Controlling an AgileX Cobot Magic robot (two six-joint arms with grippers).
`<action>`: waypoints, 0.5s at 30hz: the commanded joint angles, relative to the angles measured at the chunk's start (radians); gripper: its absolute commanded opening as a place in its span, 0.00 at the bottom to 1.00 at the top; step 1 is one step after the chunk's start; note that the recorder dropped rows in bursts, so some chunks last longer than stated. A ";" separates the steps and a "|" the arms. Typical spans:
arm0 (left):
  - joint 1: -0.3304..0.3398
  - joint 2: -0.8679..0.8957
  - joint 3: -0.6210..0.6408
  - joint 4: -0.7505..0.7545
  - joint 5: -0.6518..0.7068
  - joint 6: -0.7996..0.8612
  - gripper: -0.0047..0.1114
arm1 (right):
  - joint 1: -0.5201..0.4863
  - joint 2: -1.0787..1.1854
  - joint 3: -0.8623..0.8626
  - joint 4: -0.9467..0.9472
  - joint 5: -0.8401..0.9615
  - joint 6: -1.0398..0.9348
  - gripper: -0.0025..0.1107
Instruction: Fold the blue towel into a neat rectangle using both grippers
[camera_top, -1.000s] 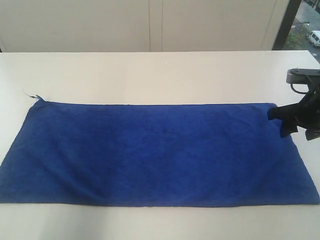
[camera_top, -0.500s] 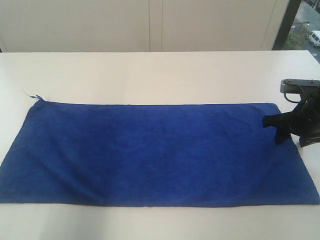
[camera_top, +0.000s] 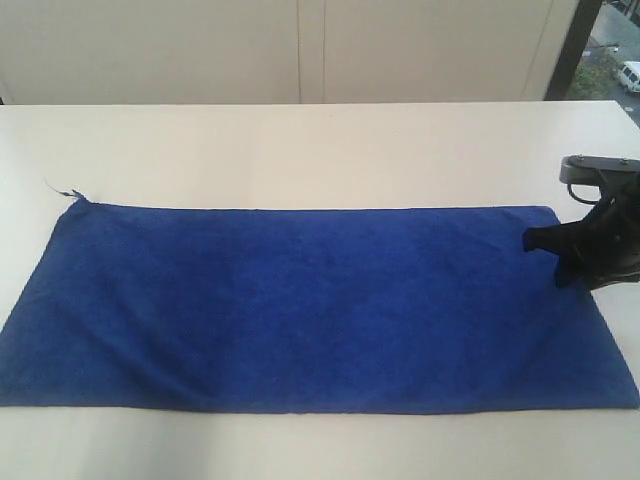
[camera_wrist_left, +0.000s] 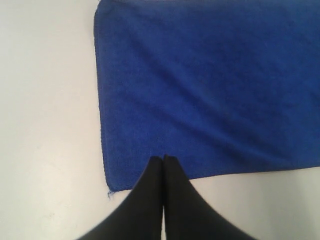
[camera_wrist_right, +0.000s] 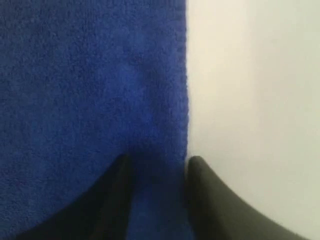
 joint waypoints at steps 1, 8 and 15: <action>0.000 -0.006 0.004 -0.009 0.013 -0.005 0.04 | -0.005 0.021 0.007 0.023 0.028 -0.012 0.17; 0.000 -0.006 0.004 -0.009 0.013 -0.005 0.04 | -0.005 0.021 0.007 0.023 0.028 -0.012 0.02; 0.000 -0.006 0.004 -0.009 0.013 -0.005 0.04 | -0.016 -0.001 -0.005 0.015 0.026 -0.012 0.02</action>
